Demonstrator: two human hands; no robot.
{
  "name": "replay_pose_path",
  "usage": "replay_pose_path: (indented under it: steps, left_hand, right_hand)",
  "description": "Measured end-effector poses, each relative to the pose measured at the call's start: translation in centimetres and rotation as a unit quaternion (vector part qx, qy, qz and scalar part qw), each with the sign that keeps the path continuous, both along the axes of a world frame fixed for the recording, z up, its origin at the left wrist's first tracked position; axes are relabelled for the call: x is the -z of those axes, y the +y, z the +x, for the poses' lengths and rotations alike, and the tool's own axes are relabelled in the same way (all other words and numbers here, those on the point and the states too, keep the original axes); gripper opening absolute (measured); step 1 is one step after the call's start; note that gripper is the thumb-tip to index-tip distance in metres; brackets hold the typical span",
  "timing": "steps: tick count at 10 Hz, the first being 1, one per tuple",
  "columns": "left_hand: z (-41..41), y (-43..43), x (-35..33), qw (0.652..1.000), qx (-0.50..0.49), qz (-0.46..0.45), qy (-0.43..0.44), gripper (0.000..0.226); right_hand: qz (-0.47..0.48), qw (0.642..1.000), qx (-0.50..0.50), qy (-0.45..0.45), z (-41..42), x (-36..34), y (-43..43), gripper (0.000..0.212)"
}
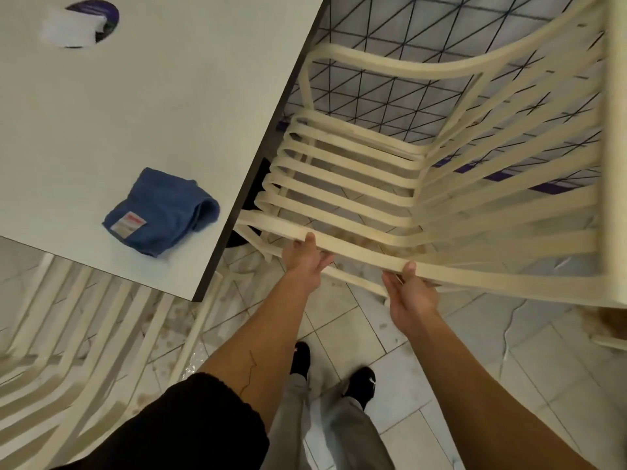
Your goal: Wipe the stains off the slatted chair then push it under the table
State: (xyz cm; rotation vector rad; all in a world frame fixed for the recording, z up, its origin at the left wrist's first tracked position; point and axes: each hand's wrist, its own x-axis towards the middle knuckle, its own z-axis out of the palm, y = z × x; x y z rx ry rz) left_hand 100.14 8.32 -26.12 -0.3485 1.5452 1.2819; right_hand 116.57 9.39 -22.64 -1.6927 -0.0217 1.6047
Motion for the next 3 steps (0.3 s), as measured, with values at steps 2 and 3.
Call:
replay_pose_path:
  steps: [2,3]
  left_hand:
    - [1.0,-3.1,-3.6,0.977,0.206,-0.016,0.054,0.024]
    - [1.1,-8.2,-6.1,0.933,0.344,0.002,0.106,0.022]
  right_hand:
    - [0.025,0.999,-0.034,-0.034,0.0,-0.3,-0.2,0.039]
    - [-0.015,0.981,-0.168,-0.094,1.0,-1.4,-2.6,0.024]
